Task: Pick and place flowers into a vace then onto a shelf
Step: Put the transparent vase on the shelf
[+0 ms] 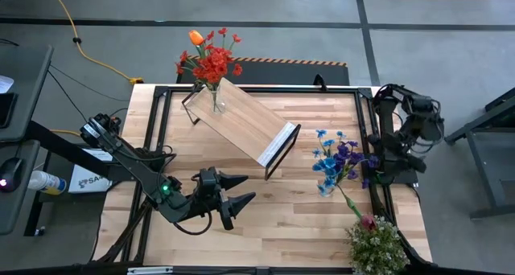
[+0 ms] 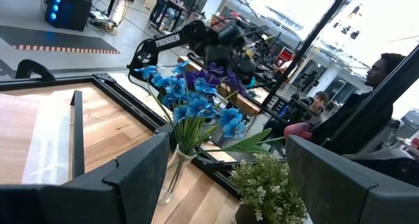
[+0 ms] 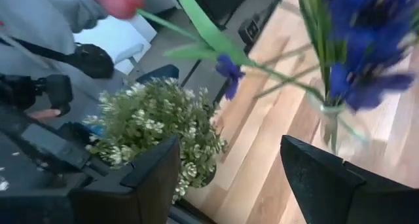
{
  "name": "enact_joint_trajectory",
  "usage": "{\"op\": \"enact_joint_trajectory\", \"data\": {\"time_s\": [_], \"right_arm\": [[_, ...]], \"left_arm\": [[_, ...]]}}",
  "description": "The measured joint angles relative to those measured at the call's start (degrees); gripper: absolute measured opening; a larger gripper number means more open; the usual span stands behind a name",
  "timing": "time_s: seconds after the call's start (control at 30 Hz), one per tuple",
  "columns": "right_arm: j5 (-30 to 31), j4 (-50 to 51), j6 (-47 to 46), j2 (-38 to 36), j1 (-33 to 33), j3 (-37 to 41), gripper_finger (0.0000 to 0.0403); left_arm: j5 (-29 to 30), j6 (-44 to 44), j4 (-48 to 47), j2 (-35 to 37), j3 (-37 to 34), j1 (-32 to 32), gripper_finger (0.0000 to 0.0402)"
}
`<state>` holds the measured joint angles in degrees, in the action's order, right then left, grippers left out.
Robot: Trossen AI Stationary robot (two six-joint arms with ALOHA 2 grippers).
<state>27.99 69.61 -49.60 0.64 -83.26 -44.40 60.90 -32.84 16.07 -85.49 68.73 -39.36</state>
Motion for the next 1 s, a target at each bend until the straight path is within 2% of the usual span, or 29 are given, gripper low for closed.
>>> {"op": "enact_joint_trajectory", "data": {"time_s": [0.13, 0.27, 0.6, 0.73, 0.87, 1.0], "right_arm": [[-0.35, -2.12, -4.14, 0.00, 0.02, 4.03, 0.0255], [0.56, -7.89, -4.37, 0.00, 0.00, 5.56, 0.0255], [14.76, -15.53, -8.30, 0.09, 0.02, 6.35, 0.0255], [19.05, -17.59, -12.42, 0.09, 0.01, 10.72, 0.0255], [18.09, -17.43, -19.02, 0.13, 1.30, 15.06, 0.0255], [14.34, -15.36, -21.89, 0.13, 4.72, 14.98, 0.0256]], "left_arm": [[0.00, 0.00, -0.08, 0.00, 0.00, -0.02, 0.0337], [0.00, 0.00, -0.10, 0.00, 0.00, -0.02, 0.0337], [0.00, 0.00, -1.23, 0.00, 0.00, -0.01, 0.0337], [-0.02, 0.00, -2.41, 0.00, 0.00, -0.02, 0.0337], [-0.04, 0.00, -2.76, 0.00, 0.00, -0.01, 0.0337], [-0.04, 0.00, -2.77, 0.00, 0.00, -0.02, 0.0337]]}}
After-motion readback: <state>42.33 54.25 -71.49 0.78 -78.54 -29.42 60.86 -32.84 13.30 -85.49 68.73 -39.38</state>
